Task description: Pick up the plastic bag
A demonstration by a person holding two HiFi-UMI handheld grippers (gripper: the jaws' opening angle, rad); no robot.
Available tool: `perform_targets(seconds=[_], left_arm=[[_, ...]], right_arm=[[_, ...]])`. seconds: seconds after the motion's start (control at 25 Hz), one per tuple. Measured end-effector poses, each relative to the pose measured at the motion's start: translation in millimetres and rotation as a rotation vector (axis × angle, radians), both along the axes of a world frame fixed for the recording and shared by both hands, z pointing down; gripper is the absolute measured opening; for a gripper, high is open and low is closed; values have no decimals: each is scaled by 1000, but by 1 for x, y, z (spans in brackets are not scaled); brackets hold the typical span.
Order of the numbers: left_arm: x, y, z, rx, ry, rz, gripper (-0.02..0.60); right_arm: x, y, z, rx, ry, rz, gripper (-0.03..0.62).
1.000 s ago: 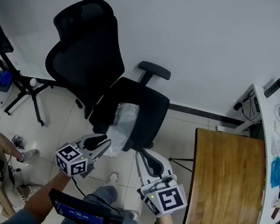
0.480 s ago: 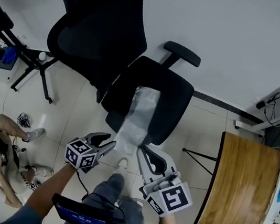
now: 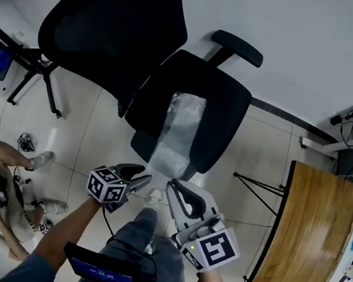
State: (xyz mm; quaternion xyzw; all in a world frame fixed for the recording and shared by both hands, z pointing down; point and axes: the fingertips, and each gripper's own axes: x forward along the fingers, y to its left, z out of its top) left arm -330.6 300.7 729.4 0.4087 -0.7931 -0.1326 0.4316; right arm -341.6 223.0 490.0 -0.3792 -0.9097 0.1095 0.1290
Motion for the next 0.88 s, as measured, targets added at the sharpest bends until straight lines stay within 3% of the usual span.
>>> perform_targets(seconds=[0.12, 0.28, 0.56, 0.6, 0.64, 0.68, 0.88], left_arm=[[5, -13, 4, 59, 33, 37, 195], [8, -21, 15, 60, 40, 51, 198], [8, -35, 16, 149, 99, 81, 198], [8, -38, 15, 168, 112, 89, 167], [8, -39, 14, 182, 120, 90, 66], [7, -40, 12, 194, 121, 88, 5], [5, -50, -9, 255, 100, 110, 5]], right_arm=[[-2, 1, 6, 2, 13, 4, 34], [-2, -6, 13, -1, 31, 27, 34], [-2, -16, 27, 7, 74, 61, 34], [-2, -16, 29, 9, 77, 64, 32], [-2, -17, 30, 10, 80, 69, 34], [-2, -18, 32, 11, 84, 74, 34], [-1, -32, 33, 17, 91, 118, 34]])
